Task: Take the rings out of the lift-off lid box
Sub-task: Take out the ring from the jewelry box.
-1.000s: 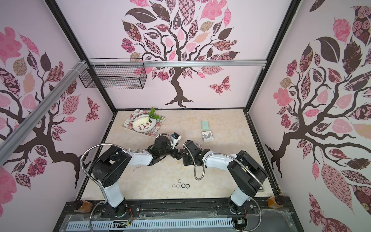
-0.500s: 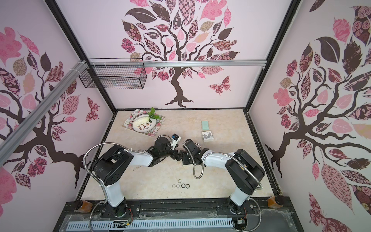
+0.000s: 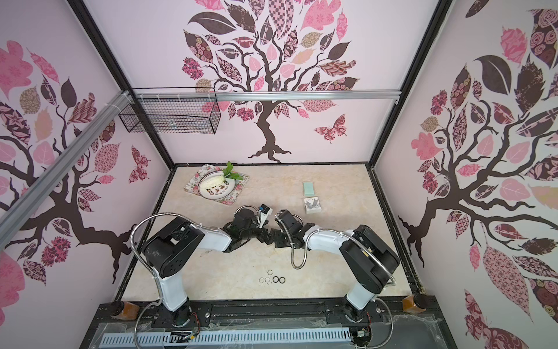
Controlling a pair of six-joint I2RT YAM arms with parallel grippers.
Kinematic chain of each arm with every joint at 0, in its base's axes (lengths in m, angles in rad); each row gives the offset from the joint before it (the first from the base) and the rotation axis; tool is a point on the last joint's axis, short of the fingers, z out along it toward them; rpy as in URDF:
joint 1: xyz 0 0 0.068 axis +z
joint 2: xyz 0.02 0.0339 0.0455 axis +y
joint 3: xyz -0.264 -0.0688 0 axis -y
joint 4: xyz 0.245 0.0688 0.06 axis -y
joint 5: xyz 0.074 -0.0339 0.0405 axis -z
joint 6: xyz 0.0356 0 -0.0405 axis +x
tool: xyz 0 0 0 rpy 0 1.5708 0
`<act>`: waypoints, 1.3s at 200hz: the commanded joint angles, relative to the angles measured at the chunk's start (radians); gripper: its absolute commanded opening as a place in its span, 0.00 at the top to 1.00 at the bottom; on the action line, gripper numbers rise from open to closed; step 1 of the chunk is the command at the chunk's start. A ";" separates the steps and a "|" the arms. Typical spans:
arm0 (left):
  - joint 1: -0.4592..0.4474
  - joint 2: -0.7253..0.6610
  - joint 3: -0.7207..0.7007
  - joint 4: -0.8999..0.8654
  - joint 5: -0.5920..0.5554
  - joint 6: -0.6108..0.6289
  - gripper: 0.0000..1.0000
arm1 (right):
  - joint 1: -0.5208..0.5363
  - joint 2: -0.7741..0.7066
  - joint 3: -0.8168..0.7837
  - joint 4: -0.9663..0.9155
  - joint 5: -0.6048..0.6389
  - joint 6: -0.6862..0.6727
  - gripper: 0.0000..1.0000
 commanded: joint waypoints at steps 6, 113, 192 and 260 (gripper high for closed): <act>-0.007 0.022 -0.028 0.025 -0.002 -0.008 0.02 | -0.006 -0.075 -0.002 0.021 0.000 0.007 1.00; -0.007 0.042 -0.022 0.021 -0.010 -0.008 0.02 | -0.006 -0.152 -0.081 0.103 0.003 0.030 1.00; -0.007 0.046 -0.018 0.015 -0.008 -0.007 0.02 | -0.005 -0.223 -0.148 0.180 0.028 0.052 1.00; -0.007 0.050 -0.013 0.009 -0.006 -0.005 0.02 | -0.006 -0.255 -0.170 0.194 0.043 0.053 1.00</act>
